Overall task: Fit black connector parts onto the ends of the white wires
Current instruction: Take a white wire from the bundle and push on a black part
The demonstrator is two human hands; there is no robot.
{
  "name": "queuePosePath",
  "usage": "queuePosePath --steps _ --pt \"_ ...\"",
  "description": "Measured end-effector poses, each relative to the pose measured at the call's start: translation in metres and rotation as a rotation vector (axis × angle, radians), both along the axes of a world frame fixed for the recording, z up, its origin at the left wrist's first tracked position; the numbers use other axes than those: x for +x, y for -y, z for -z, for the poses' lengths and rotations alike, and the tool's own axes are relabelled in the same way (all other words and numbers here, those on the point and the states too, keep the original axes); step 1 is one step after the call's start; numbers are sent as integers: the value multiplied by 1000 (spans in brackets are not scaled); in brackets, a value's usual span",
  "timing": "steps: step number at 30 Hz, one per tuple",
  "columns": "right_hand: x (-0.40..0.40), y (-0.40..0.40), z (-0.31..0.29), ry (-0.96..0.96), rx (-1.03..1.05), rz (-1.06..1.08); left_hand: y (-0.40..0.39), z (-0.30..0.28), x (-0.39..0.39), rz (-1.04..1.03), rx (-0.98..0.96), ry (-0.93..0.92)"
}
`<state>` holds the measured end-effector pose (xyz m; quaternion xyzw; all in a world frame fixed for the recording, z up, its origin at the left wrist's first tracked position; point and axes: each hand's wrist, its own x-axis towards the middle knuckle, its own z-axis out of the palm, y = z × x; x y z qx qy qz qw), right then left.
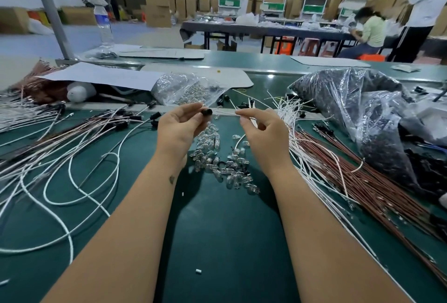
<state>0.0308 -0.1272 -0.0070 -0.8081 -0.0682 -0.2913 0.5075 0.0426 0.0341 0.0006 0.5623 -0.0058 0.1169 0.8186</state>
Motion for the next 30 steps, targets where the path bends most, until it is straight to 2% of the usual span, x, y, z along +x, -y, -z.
queuePosePath --steps 10,21,30 --pt "-4 -1 -4 72 58 -8 2 2 3 -32 65 11" --pt "1 -9 3 33 -147 -11 6 9 4 65 155 75" --pt "4 -8 5 47 -136 -11 0 4 -2 118 204 89"
